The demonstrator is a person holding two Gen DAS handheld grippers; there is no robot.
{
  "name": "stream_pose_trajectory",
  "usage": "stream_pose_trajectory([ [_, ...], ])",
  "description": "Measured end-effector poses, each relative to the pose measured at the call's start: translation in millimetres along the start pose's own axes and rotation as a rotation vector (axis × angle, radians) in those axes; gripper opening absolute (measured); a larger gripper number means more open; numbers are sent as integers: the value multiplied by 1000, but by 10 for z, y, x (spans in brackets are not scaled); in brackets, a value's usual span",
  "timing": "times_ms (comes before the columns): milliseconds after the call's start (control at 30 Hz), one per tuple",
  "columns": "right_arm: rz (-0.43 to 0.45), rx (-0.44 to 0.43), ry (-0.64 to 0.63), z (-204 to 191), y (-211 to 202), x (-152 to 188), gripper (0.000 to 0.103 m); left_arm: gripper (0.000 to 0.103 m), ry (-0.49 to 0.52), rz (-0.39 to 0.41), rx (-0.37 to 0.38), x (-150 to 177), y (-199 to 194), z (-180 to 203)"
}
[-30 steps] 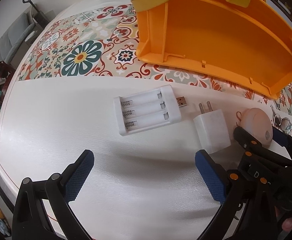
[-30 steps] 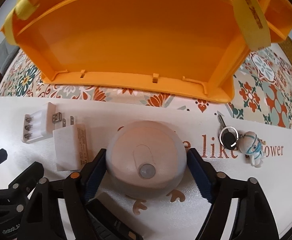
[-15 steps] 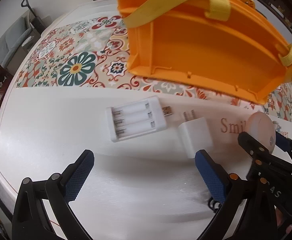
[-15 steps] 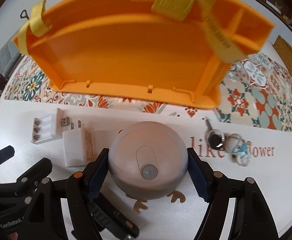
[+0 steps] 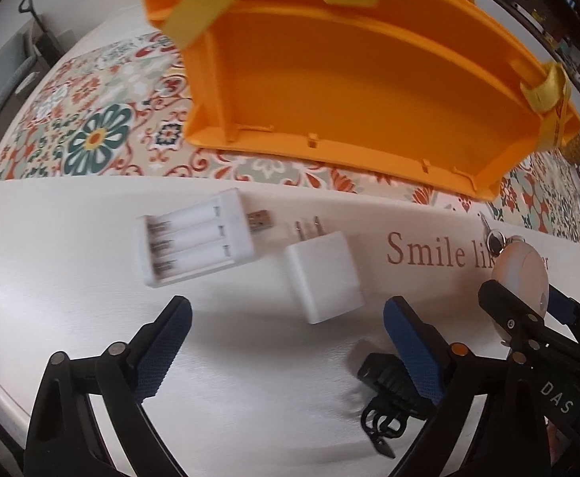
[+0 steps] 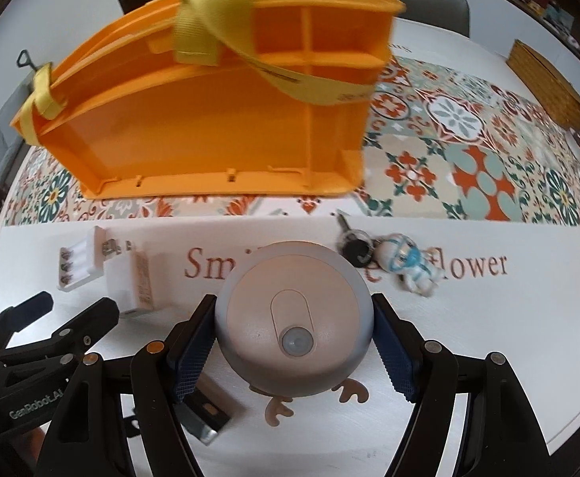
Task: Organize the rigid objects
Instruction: 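Grasp the beige night light with the right tool, then grasp the white plug adapter with the left tool while the right tool lifts the night light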
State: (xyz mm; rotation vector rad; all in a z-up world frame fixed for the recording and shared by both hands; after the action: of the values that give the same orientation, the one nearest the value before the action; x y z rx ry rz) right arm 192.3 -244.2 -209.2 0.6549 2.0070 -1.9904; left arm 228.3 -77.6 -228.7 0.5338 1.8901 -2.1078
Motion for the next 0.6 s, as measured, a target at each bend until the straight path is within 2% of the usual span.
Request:
stream_pose_trajectory([
  [100, -3, 8, 14, 72, 3, 15, 75, 92, 15, -9, 10, 8, 62, 71],
  [367, -14, 25, 44, 173, 40, 58, 75, 74, 56, -10, -4, -4, 223, 196],
  [433, -16, 26, 47, 184, 49, 66, 75, 66, 56, -10, -7, -11, 261, 198],
  [600, -19, 24, 44, 177, 71, 64, 75, 53, 58, 16, -12, -37, 296, 221],
])
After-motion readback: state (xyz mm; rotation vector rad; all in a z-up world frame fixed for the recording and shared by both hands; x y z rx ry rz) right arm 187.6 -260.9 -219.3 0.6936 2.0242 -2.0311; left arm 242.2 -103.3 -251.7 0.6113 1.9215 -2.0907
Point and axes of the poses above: each gripper's, at about its wrist camera, not at the fingertips, and y roughly the way its jaws point, z to its right, x to its underside, the point moved 6 cm from there along y, roughly the way its jaws point, and after that the axes turned 7 degrees about z, right-handed, at the moved point
